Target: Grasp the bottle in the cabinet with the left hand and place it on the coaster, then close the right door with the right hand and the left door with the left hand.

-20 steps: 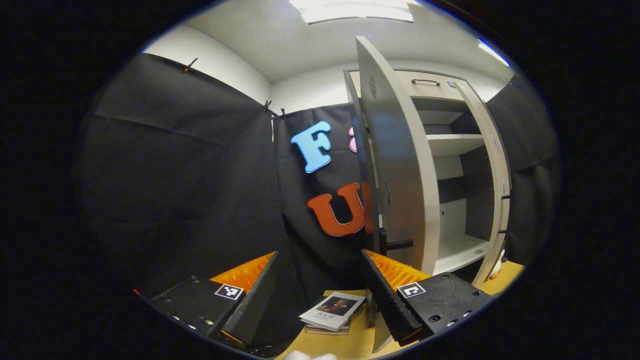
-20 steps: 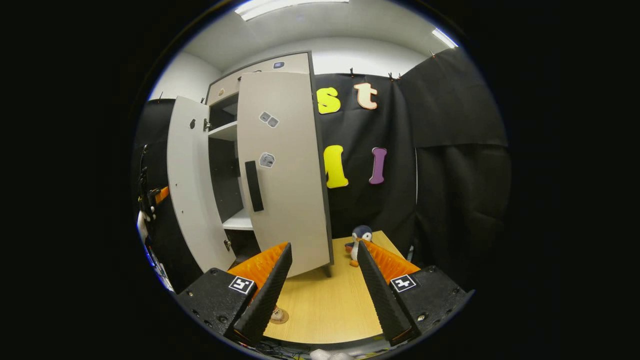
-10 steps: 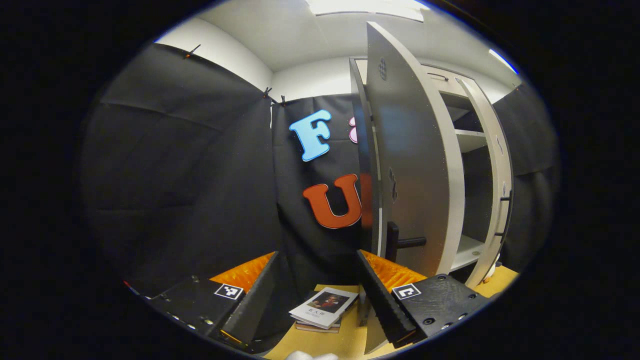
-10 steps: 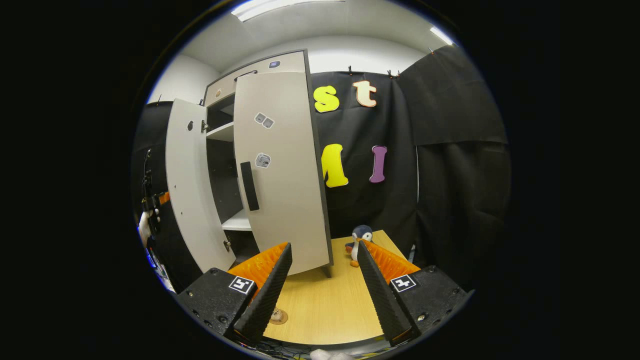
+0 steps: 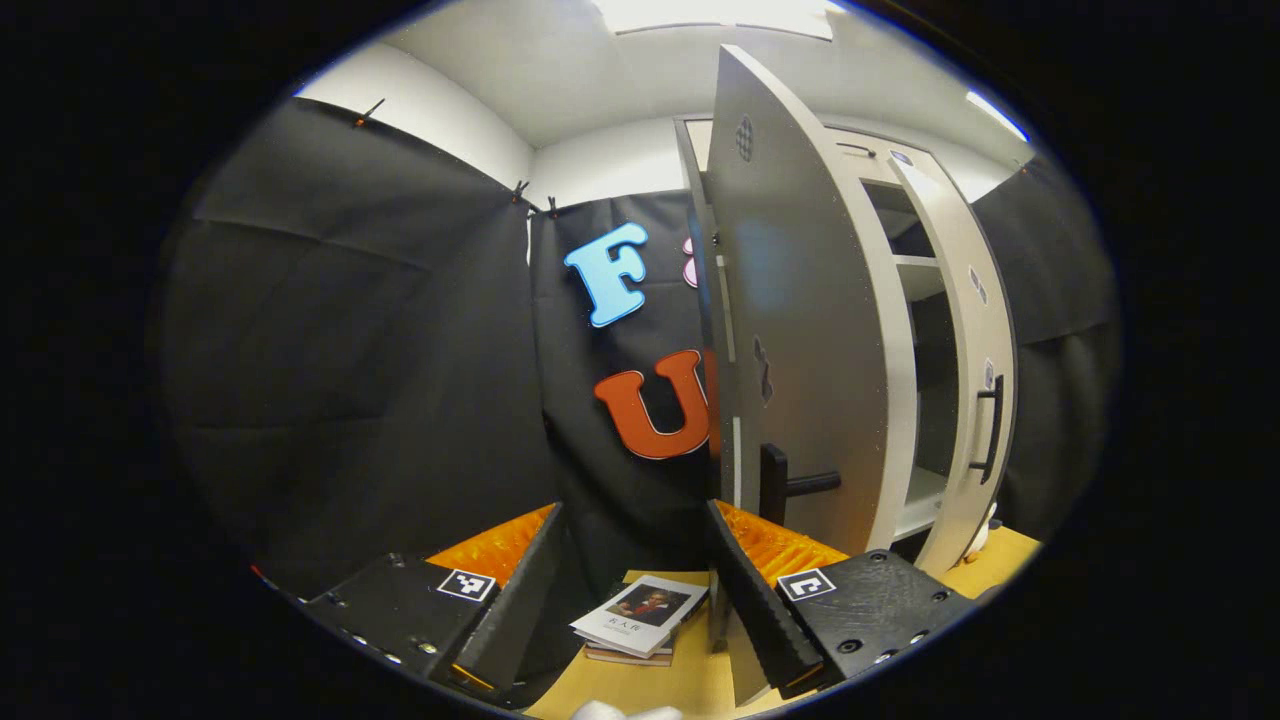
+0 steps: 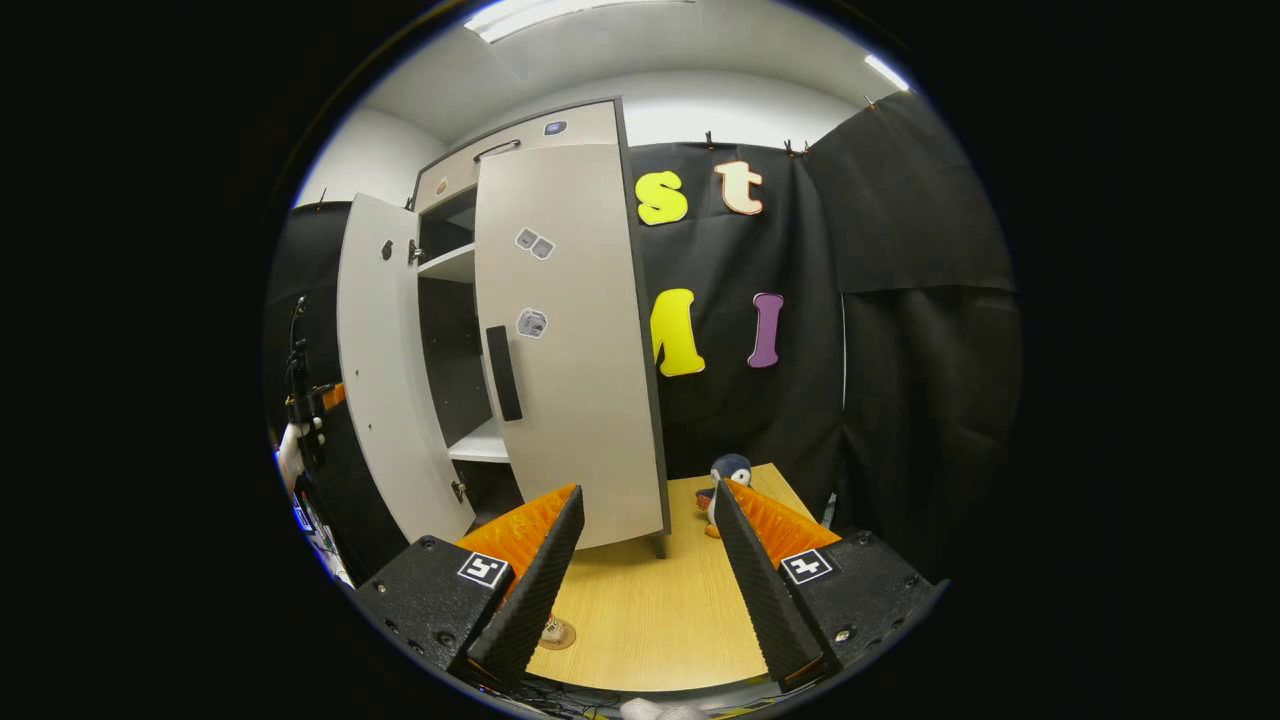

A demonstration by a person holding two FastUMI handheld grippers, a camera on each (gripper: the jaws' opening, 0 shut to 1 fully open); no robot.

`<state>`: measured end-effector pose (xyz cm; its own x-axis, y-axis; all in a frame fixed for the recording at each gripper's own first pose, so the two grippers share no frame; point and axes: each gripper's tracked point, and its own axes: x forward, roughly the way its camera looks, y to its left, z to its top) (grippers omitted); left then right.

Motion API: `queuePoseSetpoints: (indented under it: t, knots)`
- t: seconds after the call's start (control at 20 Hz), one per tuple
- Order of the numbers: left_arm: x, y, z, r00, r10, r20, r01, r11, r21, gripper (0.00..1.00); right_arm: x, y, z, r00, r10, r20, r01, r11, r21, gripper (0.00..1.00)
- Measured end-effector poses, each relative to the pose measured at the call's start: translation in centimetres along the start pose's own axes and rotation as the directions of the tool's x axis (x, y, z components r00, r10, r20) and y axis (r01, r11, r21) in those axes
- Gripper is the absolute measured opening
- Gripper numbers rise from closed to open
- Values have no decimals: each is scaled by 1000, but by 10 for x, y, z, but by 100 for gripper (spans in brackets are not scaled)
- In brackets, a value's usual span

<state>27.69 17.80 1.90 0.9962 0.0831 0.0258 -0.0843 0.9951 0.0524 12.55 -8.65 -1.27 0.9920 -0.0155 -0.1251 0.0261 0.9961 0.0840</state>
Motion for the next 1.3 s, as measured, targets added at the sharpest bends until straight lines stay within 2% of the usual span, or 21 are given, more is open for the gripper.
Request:
queuePoseSetpoints:
  t: [0.05,0.2,0.35,0.4,0.6,0.65,0.7,0.8,0.85,0.95,1.05,1.3]
  knots:
    - [0,-8,-1,1000,-18,3,18,1000,-5,84,-1,-1,-1,1000,-2,-2,2,1000,0,81]
    - [1,-31,2,997,-75,6,75,997,-24,89,-5,-2,0,1000,1,6,0,1000,-6,81]
    - [3,-51,4,993,-119,6,120,992,-31,84,-6,-2,2,1000,1,6,-1,1000,-6,81]
    - [3,-57,4,991,-132,6,133,991,-33,87,-6,-1,2,1000,5,9,-5,1000,-1,81]
    - [8,-90,7,982,-191,9,191,980,-49,87,-8,2,5,1000,7,14,-7,1000,-4,81]
    - [10,-99,8,979,-203,9,203,978,-46,90,-9,2,6,1000,7,16,-7,1000,-7,81]
    - [12,-105,9,978,-208,13,208,977,-46,87,-9,4,5,1000,6,16,-6,1000,-9,81]
    - [13,-118,10,973,-230,15,230,972,-51,90,-11,9,6,1000,14,19,-14,1000,-9,81]
    - [11,-123,10,971,-237,16,238,970,-46,95,-11,13,8,1000,18,21,-17,1000,-12,81]
    - [6,-125,14,972,-232,27,233,972,-37,94,-14,19,8,999,22,33,-21,999,-26,81]
    - [-3,-131,16,969,-245,34,246,968,-57,92,-16,26,10,999,34,38,-33,999,-33,81]
    - [-43,-145,21,959,-280,29,282,950,-132,94,-13,49,9,997,64,38,-62,997,-54,81]
